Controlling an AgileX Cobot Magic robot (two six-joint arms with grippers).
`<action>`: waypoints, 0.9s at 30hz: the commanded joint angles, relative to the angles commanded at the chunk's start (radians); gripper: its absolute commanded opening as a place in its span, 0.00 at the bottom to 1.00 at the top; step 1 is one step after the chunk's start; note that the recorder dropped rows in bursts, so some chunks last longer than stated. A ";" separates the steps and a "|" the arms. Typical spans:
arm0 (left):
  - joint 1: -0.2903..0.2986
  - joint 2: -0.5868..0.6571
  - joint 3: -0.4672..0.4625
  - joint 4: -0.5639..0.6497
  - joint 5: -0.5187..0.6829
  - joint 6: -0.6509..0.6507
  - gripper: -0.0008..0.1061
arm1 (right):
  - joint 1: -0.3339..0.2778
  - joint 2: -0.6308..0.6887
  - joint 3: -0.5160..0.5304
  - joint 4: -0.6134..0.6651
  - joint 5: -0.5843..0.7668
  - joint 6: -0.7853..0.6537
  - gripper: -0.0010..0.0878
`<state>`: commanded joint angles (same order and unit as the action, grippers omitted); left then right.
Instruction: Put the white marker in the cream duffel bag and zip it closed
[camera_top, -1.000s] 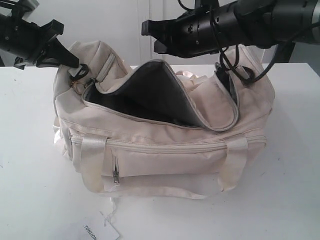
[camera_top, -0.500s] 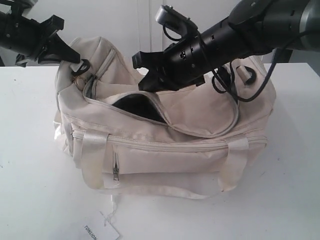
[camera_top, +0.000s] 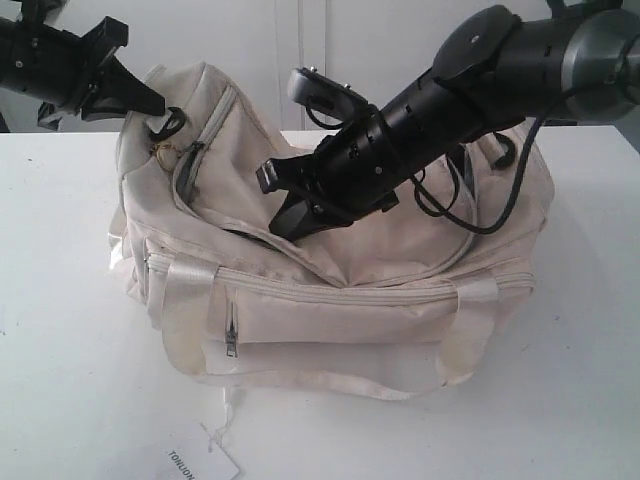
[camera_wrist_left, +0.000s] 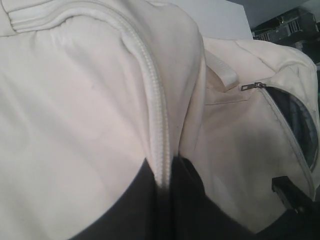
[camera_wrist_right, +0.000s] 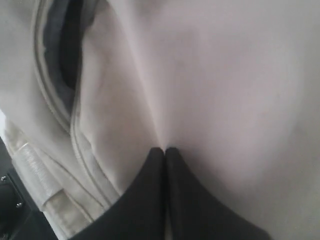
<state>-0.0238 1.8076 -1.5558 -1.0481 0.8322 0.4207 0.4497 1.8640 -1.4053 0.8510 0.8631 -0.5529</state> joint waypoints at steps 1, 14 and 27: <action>0.000 0.000 0.000 0.000 0.000 0.000 0.01 | 0.000 -0.002 0.000 0.002 -0.014 0.000 0.01; 0.000 0.000 0.000 -0.025 0.010 -0.002 0.01 | 0.000 -0.085 -0.002 0.060 -0.228 0.044 0.01; 0.000 0.000 0.000 -0.025 0.029 -0.002 0.01 | 0.093 -0.083 -0.119 0.088 -0.248 0.137 0.01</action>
<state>-0.0238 1.8076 -1.5558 -1.0729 0.8610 0.4188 0.5429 1.7810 -1.5243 0.9386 0.6152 -0.4161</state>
